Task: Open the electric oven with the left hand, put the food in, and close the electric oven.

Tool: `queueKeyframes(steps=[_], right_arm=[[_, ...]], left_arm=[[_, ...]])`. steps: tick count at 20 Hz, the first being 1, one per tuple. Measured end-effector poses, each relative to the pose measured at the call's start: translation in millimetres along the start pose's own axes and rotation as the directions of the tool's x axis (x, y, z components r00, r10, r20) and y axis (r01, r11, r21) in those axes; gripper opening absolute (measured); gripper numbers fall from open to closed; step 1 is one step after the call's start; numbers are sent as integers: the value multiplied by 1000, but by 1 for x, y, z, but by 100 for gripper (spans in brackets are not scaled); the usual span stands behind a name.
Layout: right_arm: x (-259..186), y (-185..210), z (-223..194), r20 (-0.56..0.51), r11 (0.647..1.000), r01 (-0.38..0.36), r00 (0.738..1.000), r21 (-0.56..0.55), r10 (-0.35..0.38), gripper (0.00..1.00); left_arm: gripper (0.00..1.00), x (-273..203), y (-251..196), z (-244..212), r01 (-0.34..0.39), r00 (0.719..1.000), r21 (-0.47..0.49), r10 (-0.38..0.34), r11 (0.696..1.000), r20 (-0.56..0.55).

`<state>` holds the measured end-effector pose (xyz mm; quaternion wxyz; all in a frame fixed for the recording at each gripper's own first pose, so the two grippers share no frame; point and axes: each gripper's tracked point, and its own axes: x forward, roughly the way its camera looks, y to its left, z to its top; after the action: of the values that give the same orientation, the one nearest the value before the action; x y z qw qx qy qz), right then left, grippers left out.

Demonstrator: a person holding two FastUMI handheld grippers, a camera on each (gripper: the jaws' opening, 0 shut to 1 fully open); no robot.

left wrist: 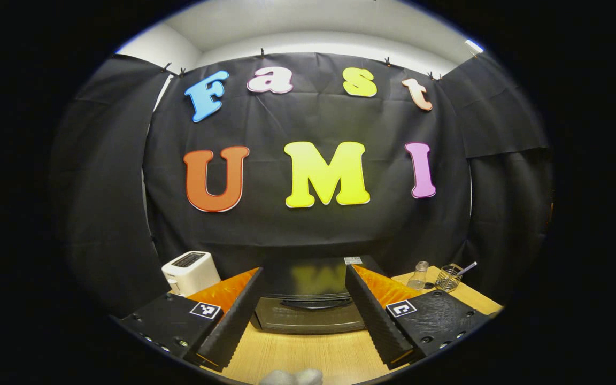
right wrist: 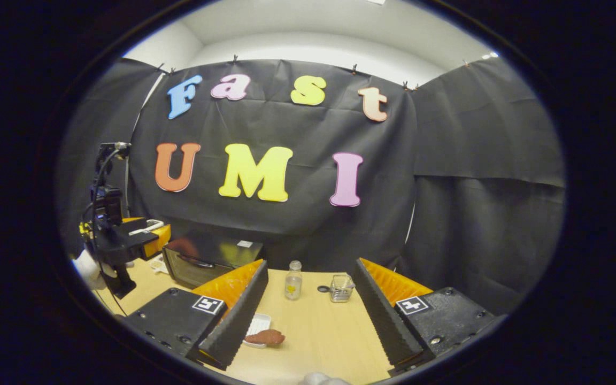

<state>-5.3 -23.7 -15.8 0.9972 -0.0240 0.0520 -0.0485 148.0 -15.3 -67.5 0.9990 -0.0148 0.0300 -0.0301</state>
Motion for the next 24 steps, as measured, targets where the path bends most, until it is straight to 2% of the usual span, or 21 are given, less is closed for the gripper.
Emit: queueKeyframes(steps=[6, 10, 13, 16, 20, 24], right_arm=[[1, -5, -14, -68, 999, 44, 997, -7, -44, 100], [-1, -6, -19, -90, 998, 63, 994, -11, -63, 100], [-4, -4, -27, -116, 998, 68, 991, 10, -67, 100], [-6, -4, -27, -124, 997, 70, 990, 18, -67, 100], [-6, 5, -26, -128, 999, 39, 991, 21, -36, 100], [-4, 11, -23, -115, 1000, 13, 993, 17, -11, 100]], left_arm=[[96, 77, -11, -59, 25, 993, 0, -25, 1000, -111], [96, 110, -15, -92, 40, 985, 21, -36, 999, -170], [97, 117, -12, -119, 40, 972, 38, -30, 998, -235], [96, 113, -11, -122, 52, 972, 57, -38, 997, -230], [97, 104, -9, -125, 48, 970, -2, -47, 999, -237], [97, 81, -10, -128, 62, 972, 15, -57, 998, -229]])
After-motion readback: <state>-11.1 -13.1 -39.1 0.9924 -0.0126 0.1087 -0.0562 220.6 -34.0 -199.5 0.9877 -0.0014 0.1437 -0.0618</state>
